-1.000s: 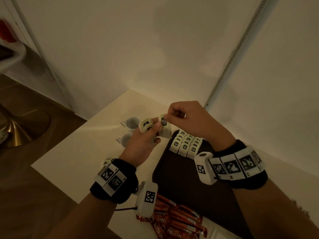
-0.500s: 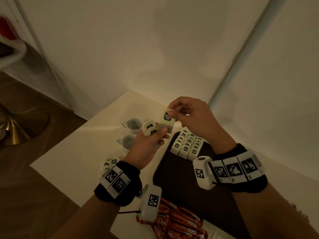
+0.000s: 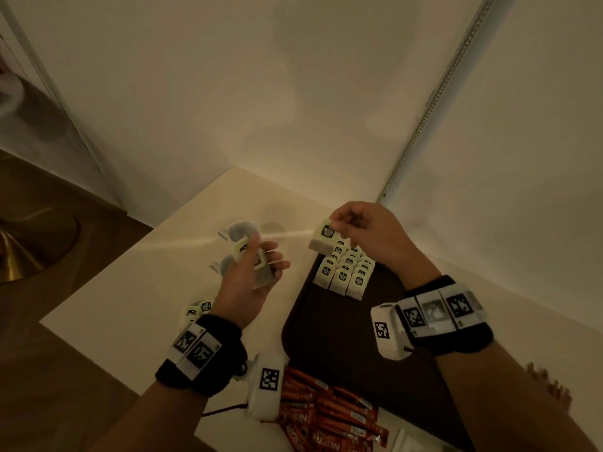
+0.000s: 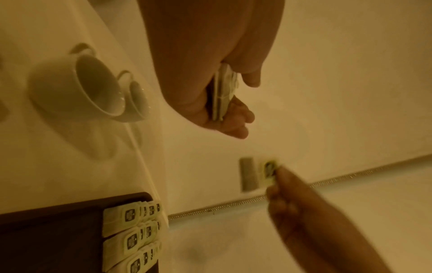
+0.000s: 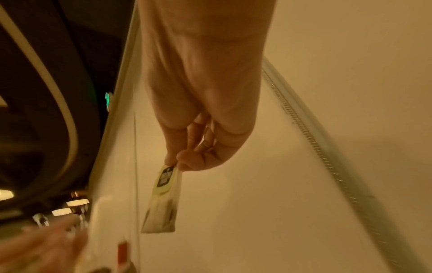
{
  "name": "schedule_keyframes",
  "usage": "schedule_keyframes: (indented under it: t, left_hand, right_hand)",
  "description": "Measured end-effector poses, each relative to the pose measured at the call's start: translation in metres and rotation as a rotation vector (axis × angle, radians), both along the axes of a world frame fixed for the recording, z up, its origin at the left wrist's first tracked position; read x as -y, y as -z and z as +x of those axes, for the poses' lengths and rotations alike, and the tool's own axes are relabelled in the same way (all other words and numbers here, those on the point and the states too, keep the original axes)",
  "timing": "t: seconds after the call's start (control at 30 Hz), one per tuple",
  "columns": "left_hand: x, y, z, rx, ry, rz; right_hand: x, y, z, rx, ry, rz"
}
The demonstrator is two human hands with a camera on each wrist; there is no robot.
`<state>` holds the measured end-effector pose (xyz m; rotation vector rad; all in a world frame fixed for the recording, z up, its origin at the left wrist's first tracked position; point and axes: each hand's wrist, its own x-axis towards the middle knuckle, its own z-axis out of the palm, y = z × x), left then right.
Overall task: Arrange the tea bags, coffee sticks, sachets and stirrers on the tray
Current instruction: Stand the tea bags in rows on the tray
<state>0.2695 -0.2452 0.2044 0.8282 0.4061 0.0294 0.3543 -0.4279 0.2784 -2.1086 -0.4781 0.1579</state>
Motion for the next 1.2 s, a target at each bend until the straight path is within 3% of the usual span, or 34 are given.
schedule_keyframes:
  t: [0.33, 0.53, 0.9, 1.0, 1.1, 1.2]
  left_hand:
    - [-0.033, 0.020, -0.002, -0.182, 0.063, 0.015]
    - [-0.034, 0.017, 0.003, -0.186, 0.096, -0.095]
    - [-0.028, 0.025, 0.012, -0.209, 0.137, -0.063]
    - [-0.026, 0.024, 0.015, -0.235, 0.185, -0.062]
    - [-0.022, 0.022, 0.018, -0.252, 0.221, -0.078]
    - [-0.015, 0.018, 0.022, -0.240, 0.234, -0.067]
  right_hand:
    - [0.019, 0.142, 0.021, -0.362, 0.031, -0.350]
    - [0.009, 0.176, 0.029, -0.280, 0.149, -0.414]
    - [0.006, 0.186, 0.050, -0.285, 0.277, -0.359]
    - [-0.002, 0.171, 0.050, -0.204, 0.320, -0.231]
    - [-0.028, 0.131, 0.033, -0.015, 0.152, 0.046]
    - [-0.049, 0.089, 0.011, 0.164, -0.152, 0.127]
